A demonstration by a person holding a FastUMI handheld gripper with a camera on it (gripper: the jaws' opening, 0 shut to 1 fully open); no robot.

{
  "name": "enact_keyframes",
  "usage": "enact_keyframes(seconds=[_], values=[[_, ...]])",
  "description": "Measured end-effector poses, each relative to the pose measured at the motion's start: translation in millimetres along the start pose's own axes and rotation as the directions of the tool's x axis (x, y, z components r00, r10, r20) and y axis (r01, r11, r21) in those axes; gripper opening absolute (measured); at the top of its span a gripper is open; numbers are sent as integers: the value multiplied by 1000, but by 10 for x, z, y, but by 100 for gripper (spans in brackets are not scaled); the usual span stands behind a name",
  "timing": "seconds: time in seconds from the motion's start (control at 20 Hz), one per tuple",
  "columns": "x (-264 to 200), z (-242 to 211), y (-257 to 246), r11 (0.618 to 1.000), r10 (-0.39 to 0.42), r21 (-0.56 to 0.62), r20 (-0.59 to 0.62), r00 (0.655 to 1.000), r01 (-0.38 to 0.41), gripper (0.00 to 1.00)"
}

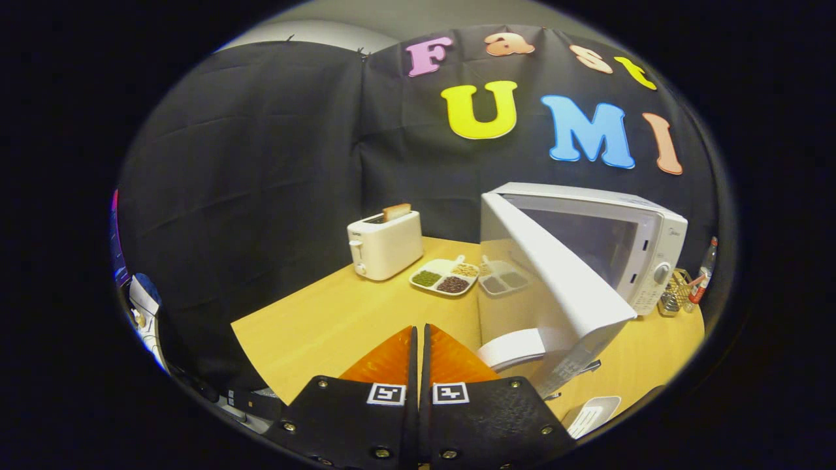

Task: Open the microwave, put the food inside, and close the microwave door.

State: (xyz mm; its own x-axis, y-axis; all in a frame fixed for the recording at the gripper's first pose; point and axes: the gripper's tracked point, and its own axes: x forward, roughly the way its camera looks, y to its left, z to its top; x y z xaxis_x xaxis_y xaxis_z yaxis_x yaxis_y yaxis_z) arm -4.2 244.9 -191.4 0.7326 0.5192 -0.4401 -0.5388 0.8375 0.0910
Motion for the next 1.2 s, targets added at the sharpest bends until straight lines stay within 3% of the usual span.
enact_keyframes(seconds=[0.45, 1.2], values=[[83, 86, -1187, 981, -177, 71, -15, 984, 178, 1], [531, 339, -2415, 927, -326, 199, 4, 945, 319, 1]])
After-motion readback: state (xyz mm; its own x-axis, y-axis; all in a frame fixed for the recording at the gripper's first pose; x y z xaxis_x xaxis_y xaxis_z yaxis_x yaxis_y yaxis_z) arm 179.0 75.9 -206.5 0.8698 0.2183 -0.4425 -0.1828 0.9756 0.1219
